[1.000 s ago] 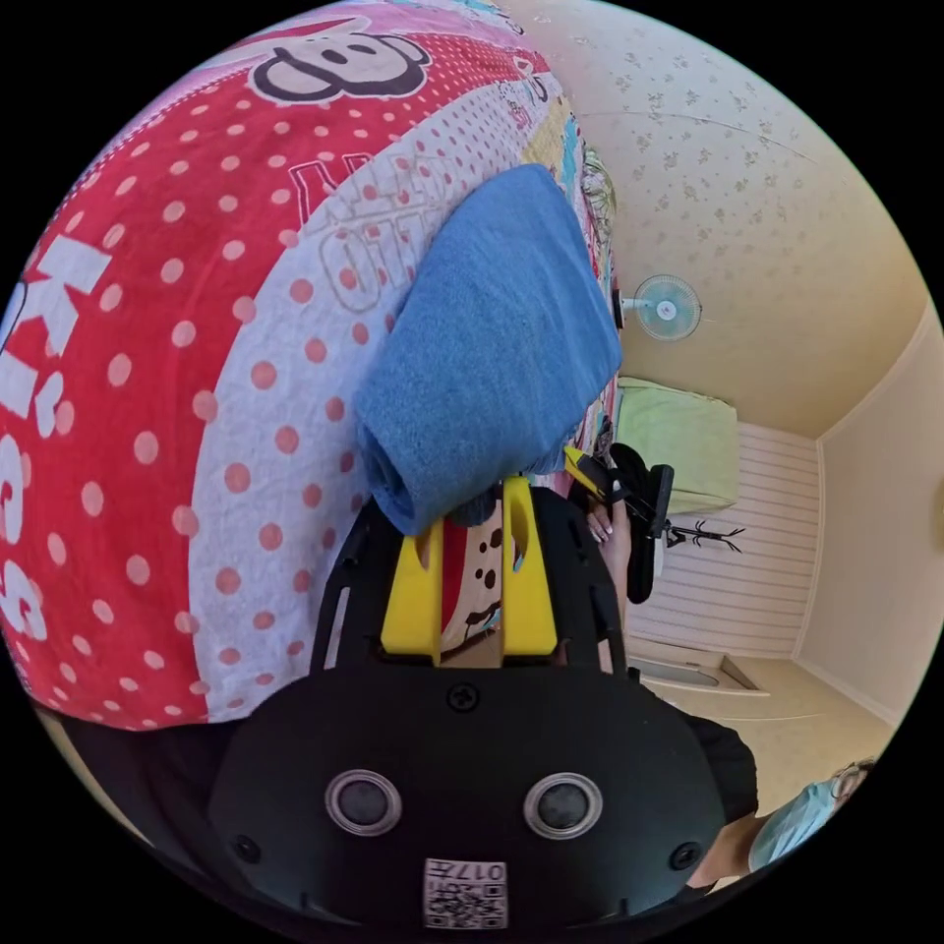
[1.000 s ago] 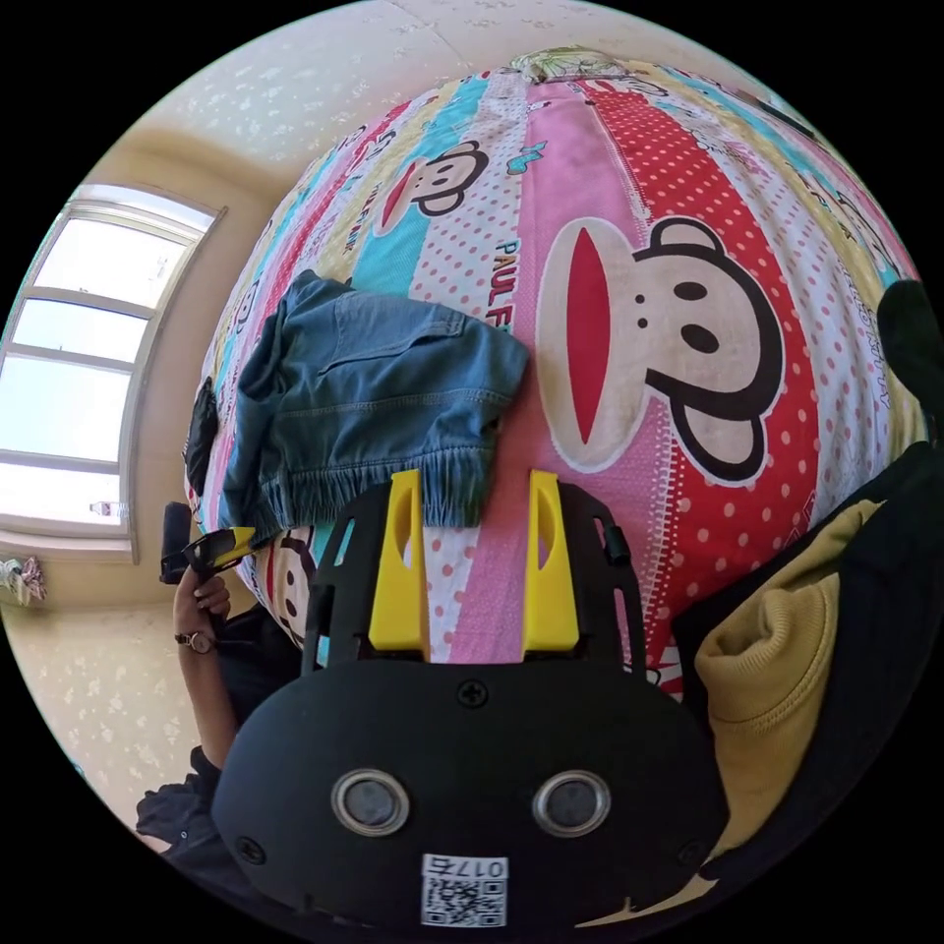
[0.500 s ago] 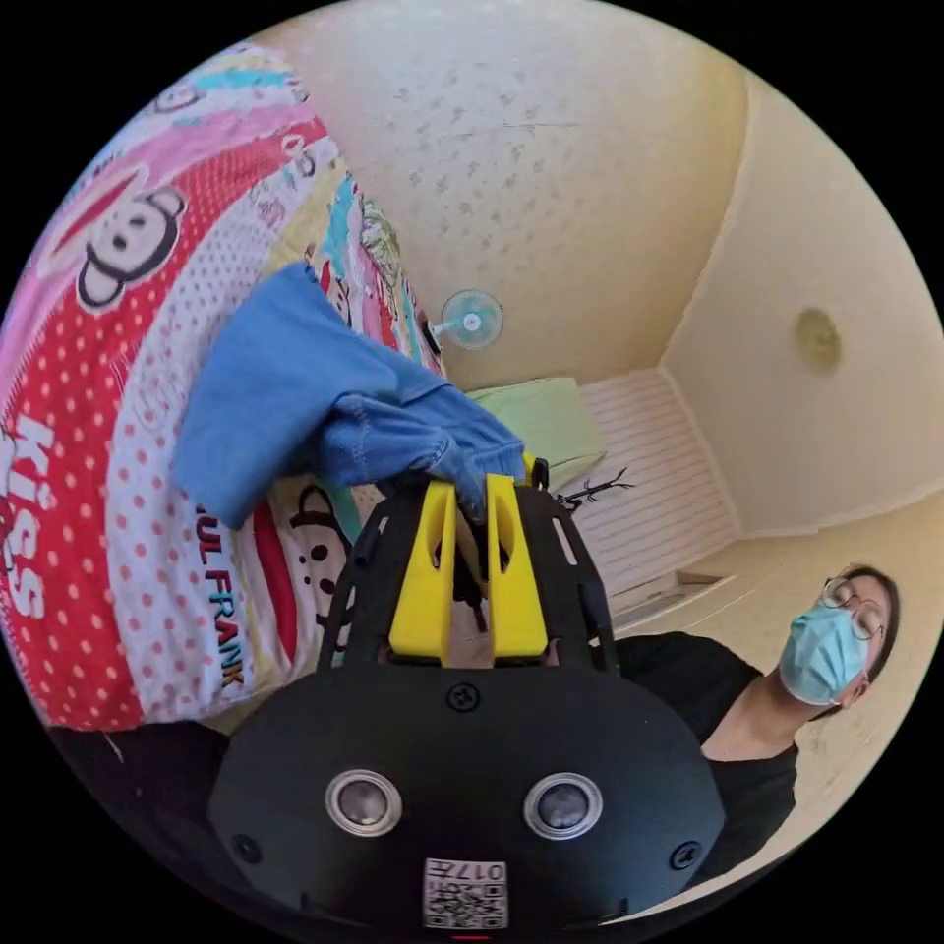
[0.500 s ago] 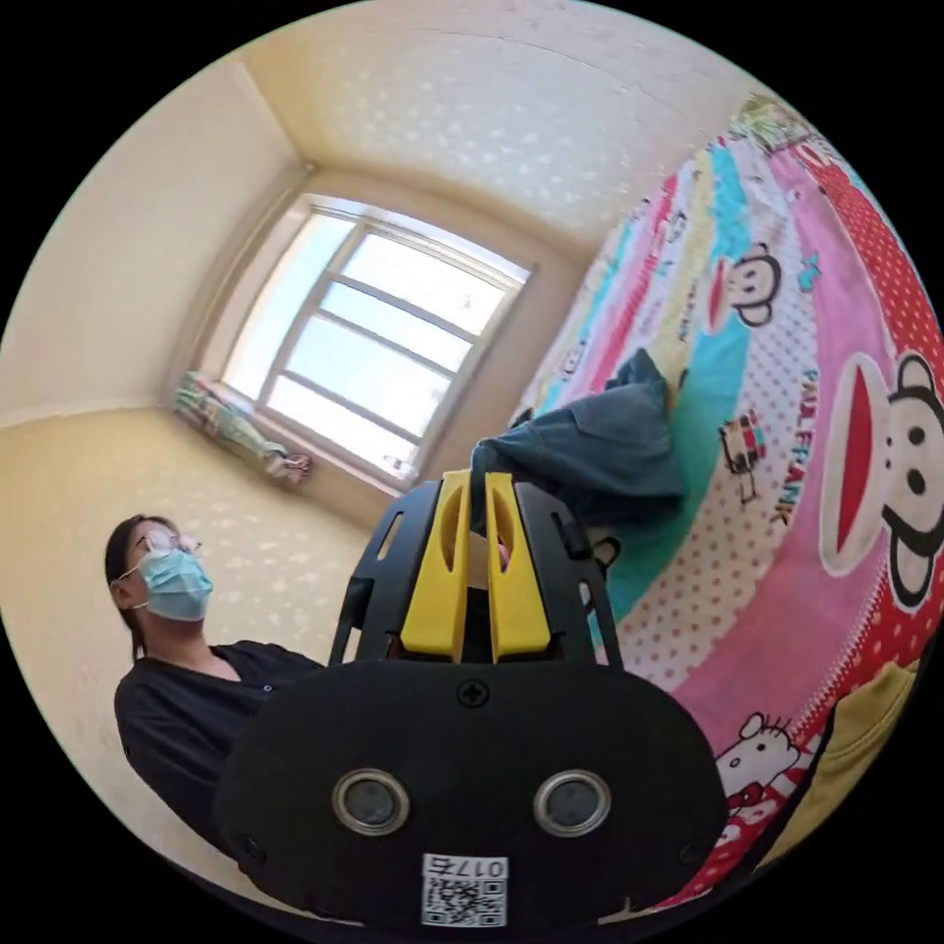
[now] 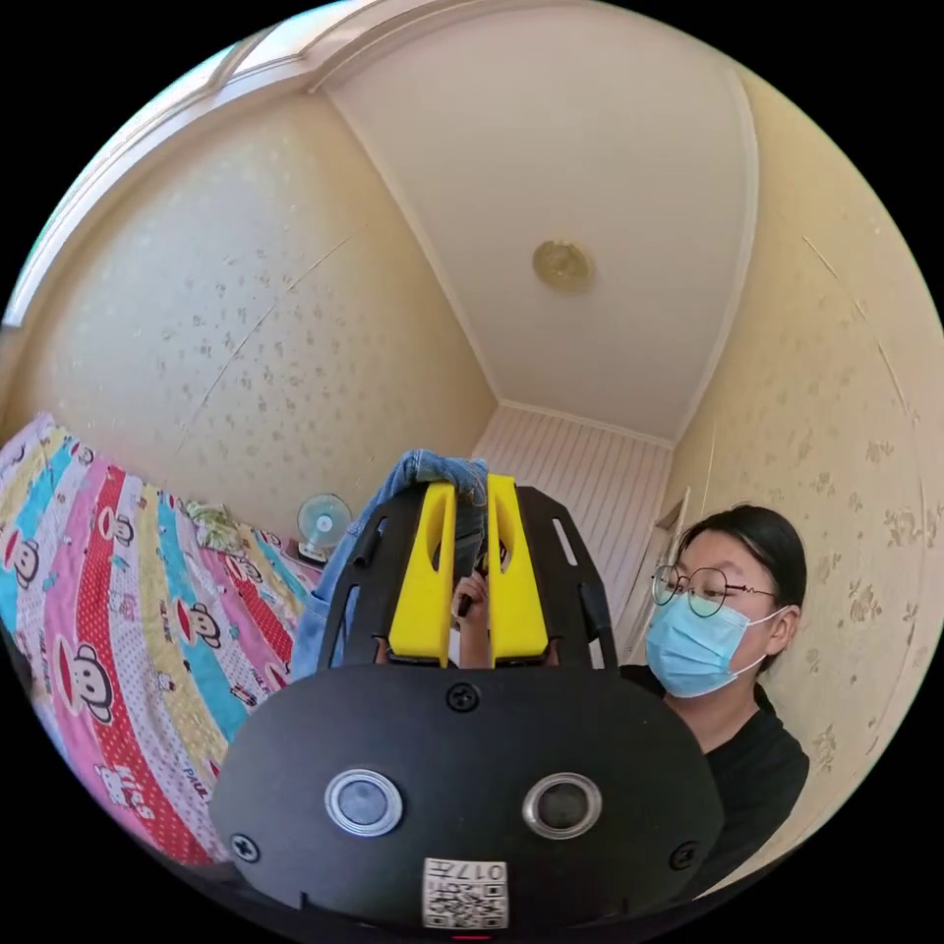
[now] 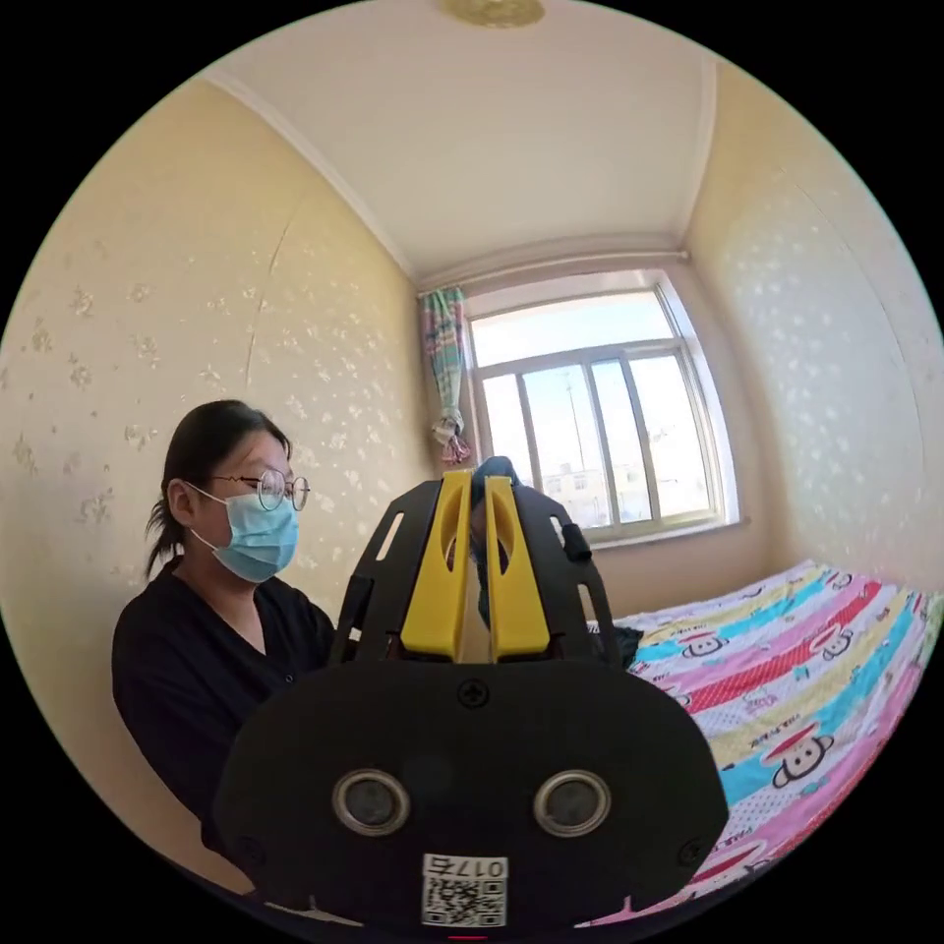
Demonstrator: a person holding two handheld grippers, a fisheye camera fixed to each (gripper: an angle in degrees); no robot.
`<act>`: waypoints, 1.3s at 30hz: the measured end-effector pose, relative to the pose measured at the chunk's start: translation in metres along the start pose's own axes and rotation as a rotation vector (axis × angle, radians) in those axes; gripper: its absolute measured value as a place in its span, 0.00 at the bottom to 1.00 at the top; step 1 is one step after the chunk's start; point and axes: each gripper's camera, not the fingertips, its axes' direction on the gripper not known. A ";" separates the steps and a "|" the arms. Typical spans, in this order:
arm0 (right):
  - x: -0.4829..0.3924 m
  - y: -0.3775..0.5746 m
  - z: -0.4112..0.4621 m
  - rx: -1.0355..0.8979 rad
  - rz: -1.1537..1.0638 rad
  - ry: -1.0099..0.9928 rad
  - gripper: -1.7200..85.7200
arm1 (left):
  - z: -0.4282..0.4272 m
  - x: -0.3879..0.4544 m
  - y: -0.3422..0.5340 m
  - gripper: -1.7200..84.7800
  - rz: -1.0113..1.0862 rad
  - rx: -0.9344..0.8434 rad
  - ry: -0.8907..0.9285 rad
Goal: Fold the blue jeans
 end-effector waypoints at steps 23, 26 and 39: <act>0.545 0.148 0.163 -0.492 0.635 0.929 0.11 | 0.074 -0.505 0.137 0.15 -0.586 -0.707 -0.635; 0.582 0.275 0.180 -0.719 0.730 0.875 0.12 | 0.034 -0.538 0.237 0.16 -0.753 -0.845 -0.587; 0.634 0.526 0.134 -1.089 1.045 1.117 0.03 | 0.098 -0.533 0.344 0.14 -0.650 -1.061 -0.330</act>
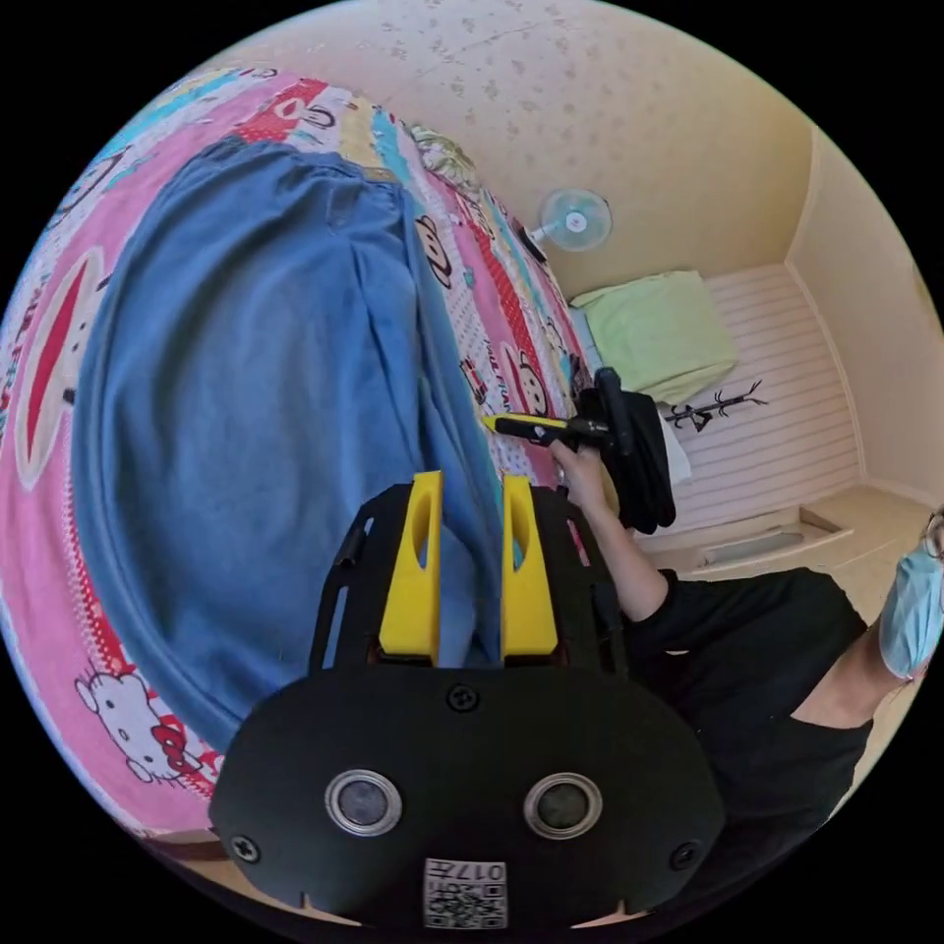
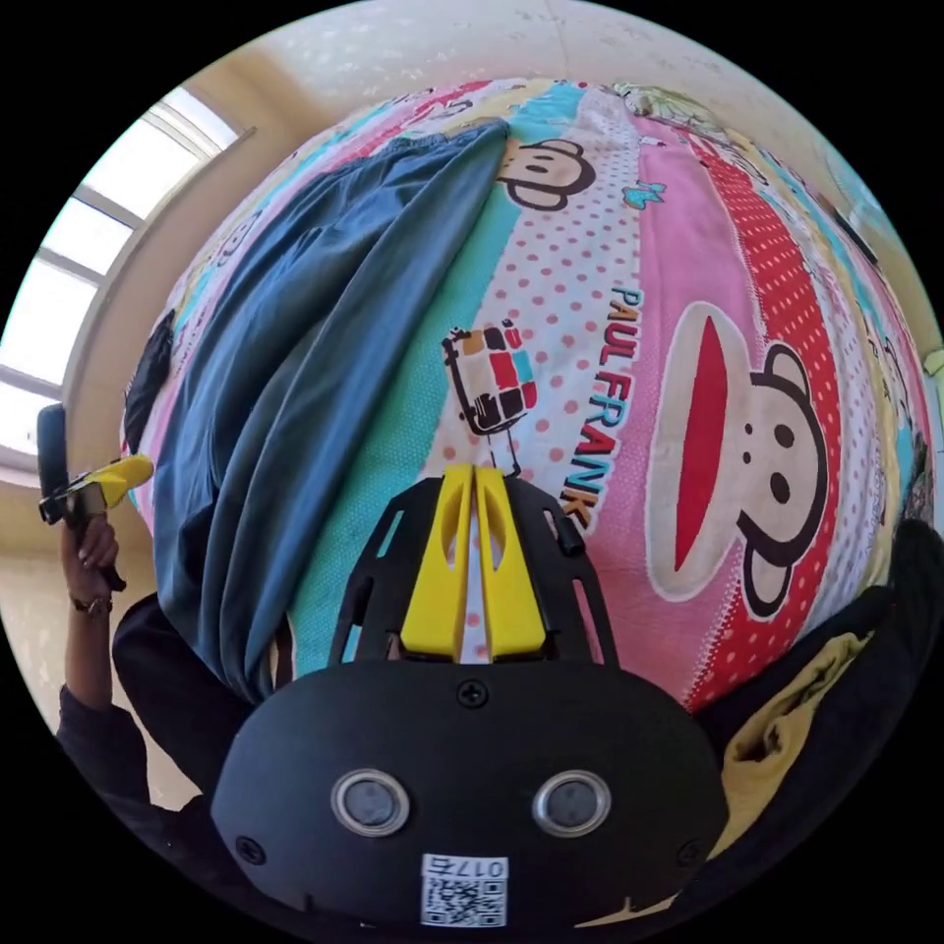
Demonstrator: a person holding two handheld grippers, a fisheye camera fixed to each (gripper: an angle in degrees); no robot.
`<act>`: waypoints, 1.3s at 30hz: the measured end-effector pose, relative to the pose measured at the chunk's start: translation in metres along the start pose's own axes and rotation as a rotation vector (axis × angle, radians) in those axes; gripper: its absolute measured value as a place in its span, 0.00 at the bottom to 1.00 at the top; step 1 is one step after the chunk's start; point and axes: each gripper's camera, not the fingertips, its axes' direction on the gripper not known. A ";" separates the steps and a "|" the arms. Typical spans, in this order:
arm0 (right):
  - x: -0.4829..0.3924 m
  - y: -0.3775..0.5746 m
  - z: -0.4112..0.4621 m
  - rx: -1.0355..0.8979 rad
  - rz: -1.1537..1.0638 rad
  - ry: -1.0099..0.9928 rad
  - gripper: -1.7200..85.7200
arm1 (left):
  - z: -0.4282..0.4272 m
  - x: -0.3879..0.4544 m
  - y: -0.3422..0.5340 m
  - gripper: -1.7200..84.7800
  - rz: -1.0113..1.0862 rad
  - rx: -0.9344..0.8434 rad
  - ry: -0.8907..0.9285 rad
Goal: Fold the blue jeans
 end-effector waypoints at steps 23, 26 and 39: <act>0.132 -0.100 0.032 -0.160 0.018 -0.232 0.03 | 0.051 -0.049 0.035 0.12 0.047 -0.169 -0.140; 0.142 -0.080 0.010 -0.149 -0.063 -0.394 0.04 | 0.038 -0.047 0.043 0.12 0.049 -0.170 -0.177; 0.109 -0.010 0.011 -0.092 -0.118 -0.645 0.12 | 0.007 -0.120 0.075 0.09 -0.011 -0.143 -0.029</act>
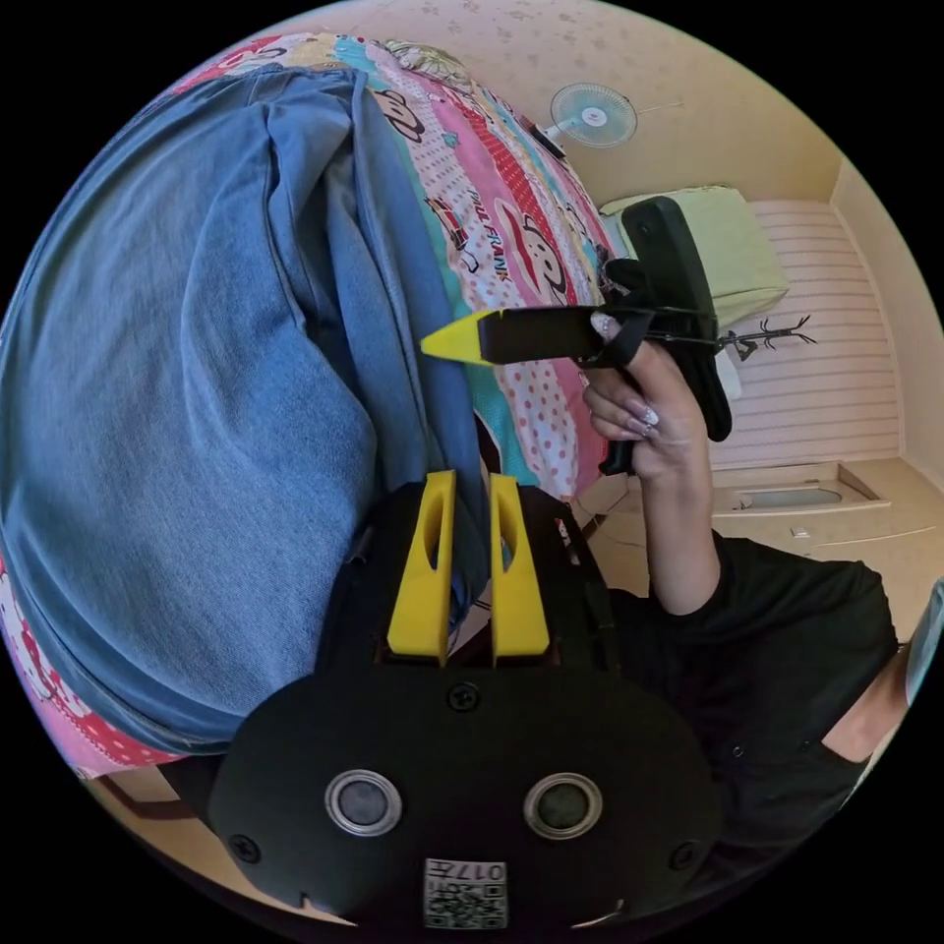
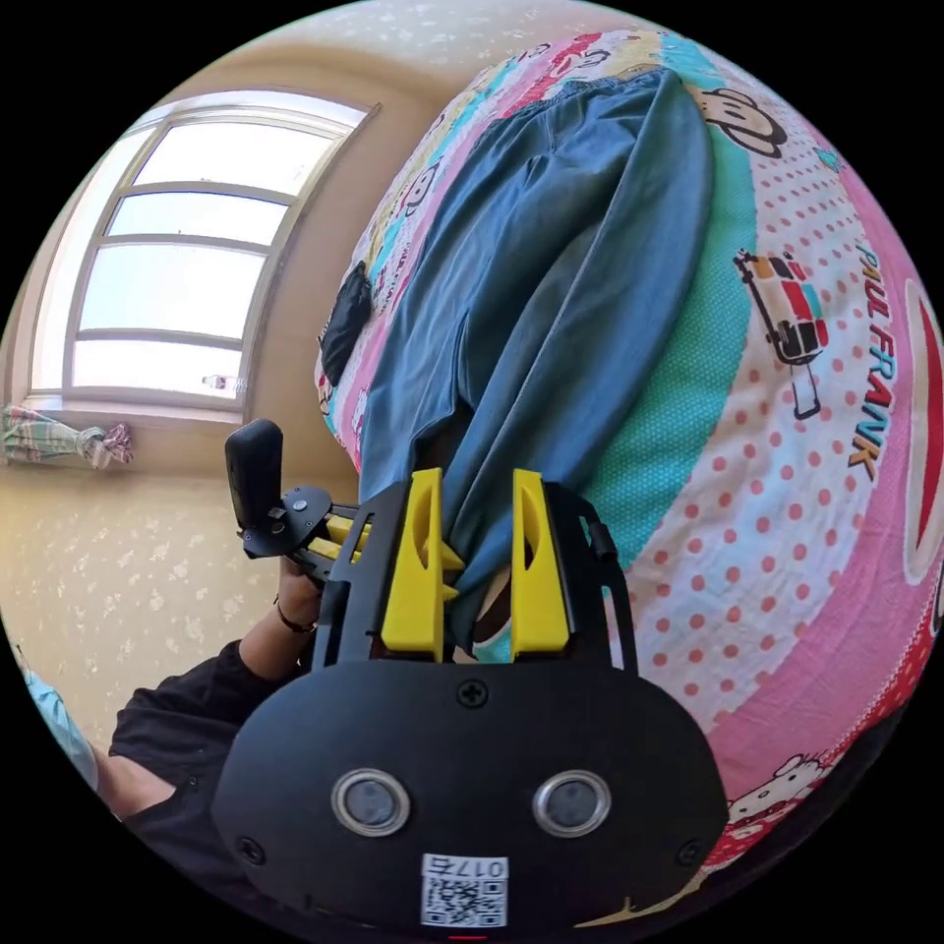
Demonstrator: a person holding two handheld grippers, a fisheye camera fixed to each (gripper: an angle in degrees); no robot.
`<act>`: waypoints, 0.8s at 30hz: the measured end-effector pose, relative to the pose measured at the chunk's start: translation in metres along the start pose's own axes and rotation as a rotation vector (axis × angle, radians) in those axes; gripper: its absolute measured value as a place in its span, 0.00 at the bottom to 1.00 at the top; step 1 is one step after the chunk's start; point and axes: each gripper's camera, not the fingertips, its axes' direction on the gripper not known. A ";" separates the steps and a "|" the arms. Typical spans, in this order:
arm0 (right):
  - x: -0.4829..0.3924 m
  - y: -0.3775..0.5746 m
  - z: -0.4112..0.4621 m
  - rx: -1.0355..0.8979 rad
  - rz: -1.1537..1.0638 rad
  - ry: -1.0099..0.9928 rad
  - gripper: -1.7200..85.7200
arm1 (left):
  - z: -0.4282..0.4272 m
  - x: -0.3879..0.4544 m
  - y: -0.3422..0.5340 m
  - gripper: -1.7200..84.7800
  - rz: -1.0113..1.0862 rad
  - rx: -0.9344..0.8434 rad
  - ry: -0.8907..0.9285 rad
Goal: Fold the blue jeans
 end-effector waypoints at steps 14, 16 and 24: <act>0.064 0.080 -0.069 0.134 0.038 -0.223 0.04 | -0.038 -0.009 0.029 0.11 0.089 0.107 0.035; 0.072 0.092 -0.069 0.162 0.038 -0.286 0.04 | -0.046 -0.016 0.033 0.13 0.030 0.150 -0.006; 0.073 0.138 -0.054 0.288 0.086 -0.161 0.09 | -0.081 -0.059 0.037 0.16 -0.154 0.303 -0.012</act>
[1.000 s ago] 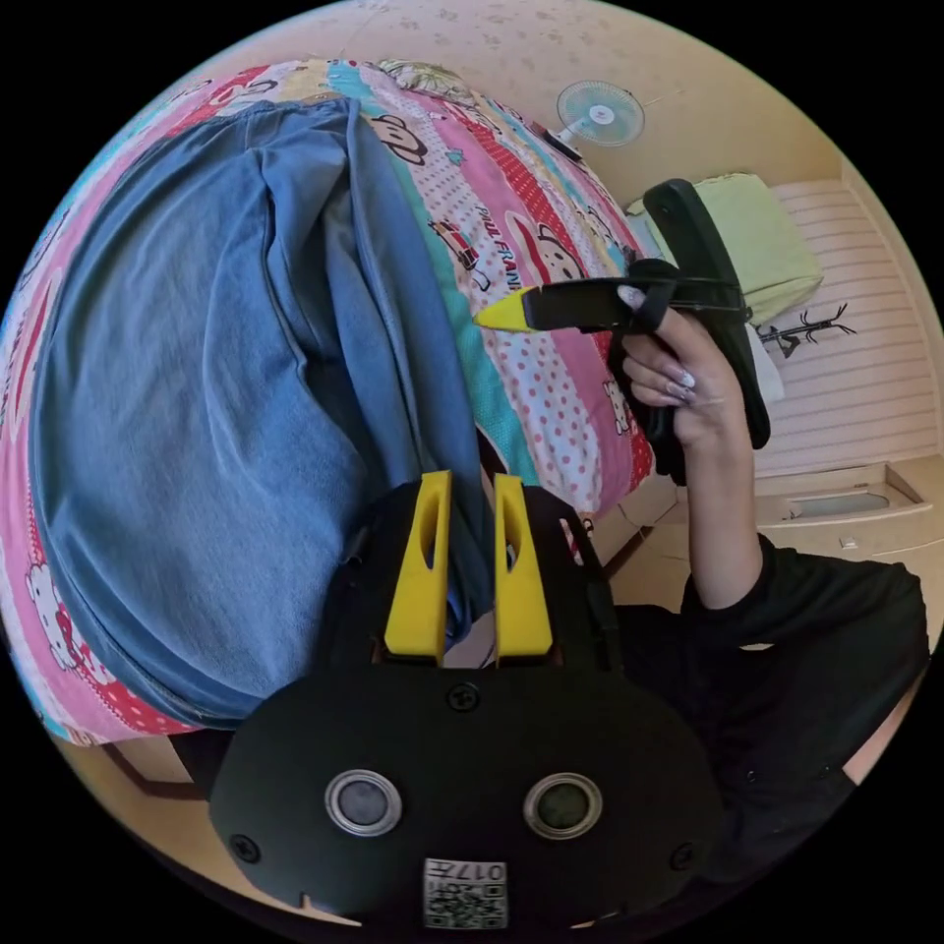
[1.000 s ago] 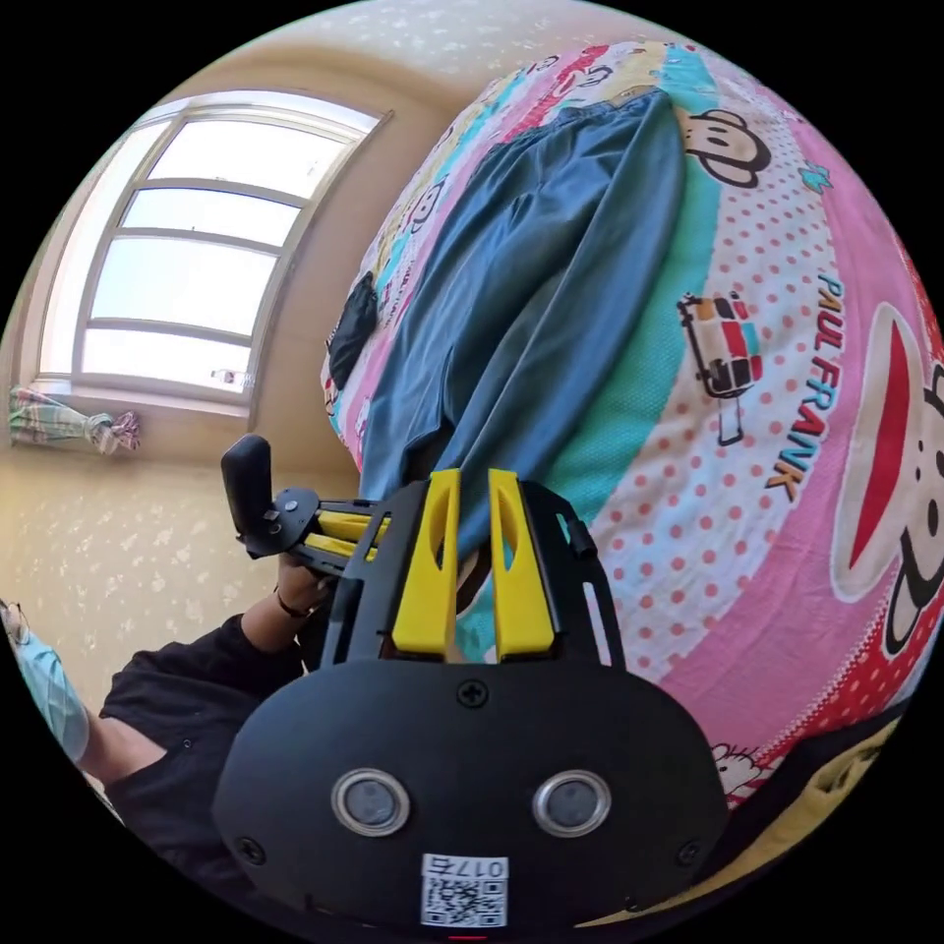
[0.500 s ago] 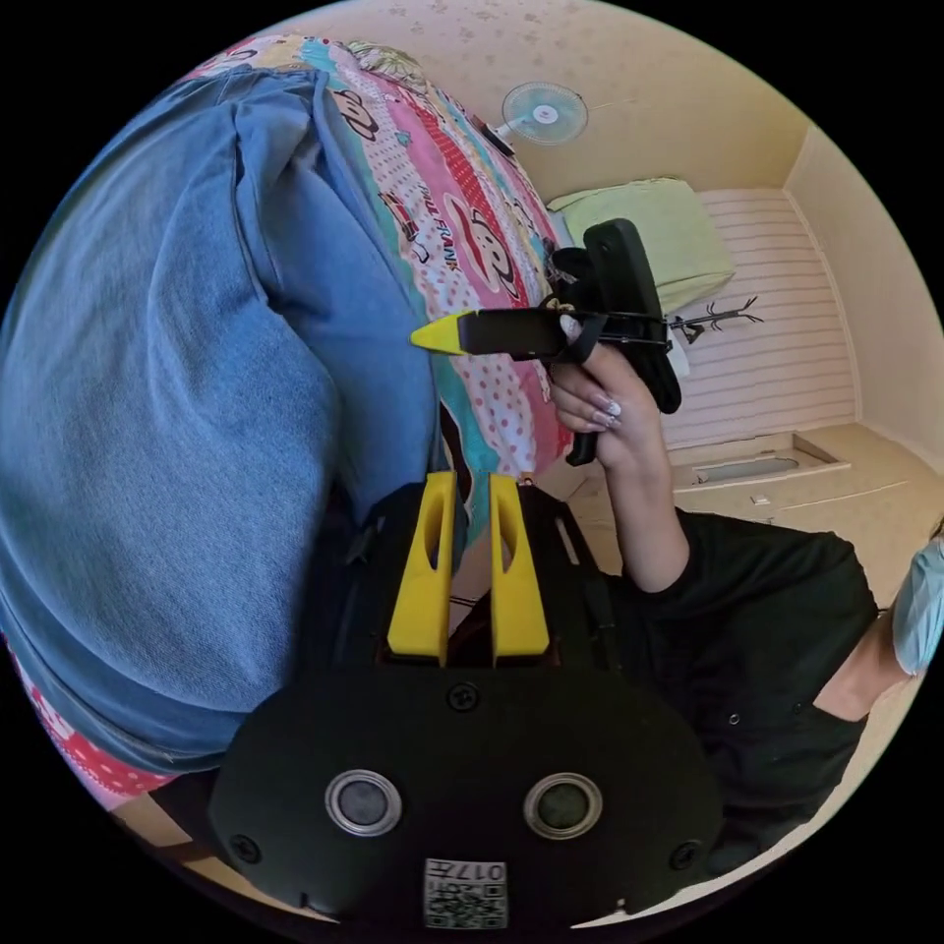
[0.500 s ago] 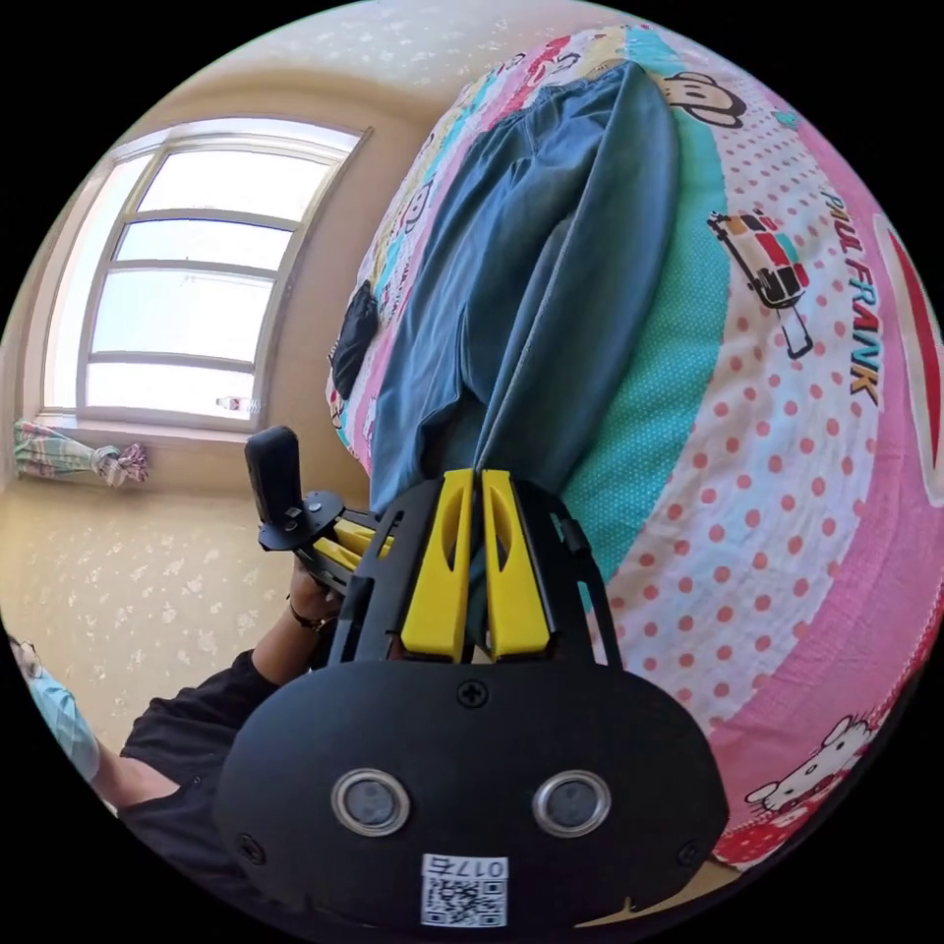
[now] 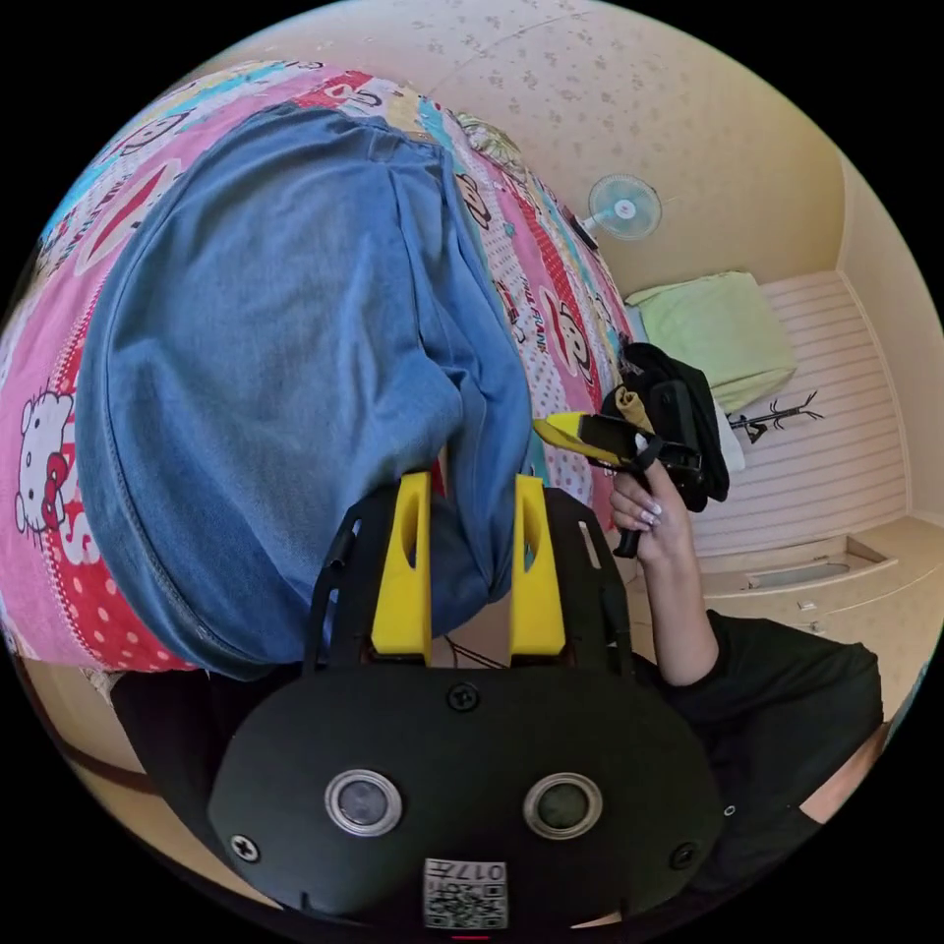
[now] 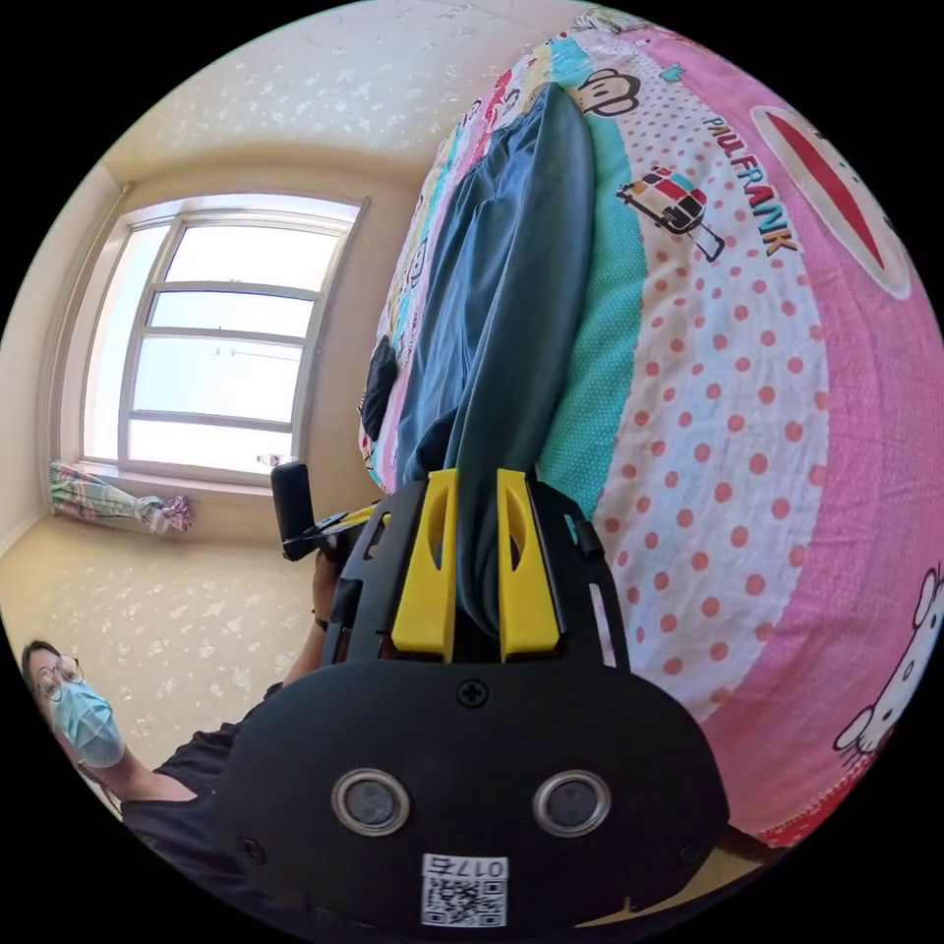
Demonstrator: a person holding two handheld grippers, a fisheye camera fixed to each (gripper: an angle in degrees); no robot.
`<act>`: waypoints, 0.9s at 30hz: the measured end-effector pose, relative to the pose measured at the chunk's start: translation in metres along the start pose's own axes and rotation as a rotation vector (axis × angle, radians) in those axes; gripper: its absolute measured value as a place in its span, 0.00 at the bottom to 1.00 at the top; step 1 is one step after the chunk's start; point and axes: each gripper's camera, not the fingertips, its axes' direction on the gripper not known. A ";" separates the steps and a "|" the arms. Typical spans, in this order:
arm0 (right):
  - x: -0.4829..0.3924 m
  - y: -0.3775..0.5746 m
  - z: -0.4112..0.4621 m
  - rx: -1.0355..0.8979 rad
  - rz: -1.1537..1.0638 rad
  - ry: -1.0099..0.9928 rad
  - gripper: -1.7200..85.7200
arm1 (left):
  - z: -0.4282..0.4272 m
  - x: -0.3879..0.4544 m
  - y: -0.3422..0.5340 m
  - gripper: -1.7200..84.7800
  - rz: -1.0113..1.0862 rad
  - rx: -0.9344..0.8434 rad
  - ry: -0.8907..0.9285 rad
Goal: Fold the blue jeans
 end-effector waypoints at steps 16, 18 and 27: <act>-0.011 0.042 0.001 -0.178 -0.115 0.245 0.03 | 0.006 -0.031 -0.017 0.06 -0.040 -0.098 0.216; -0.014 0.049 -0.011 -0.193 -0.124 0.336 0.03 | -0.005 -0.040 -0.011 0.06 -0.074 -0.067 0.275; 0.028 0.076 -0.039 -0.235 0.003 0.521 0.04 | -0.004 -0.066 0.001 0.02 -0.157 -0.140 0.318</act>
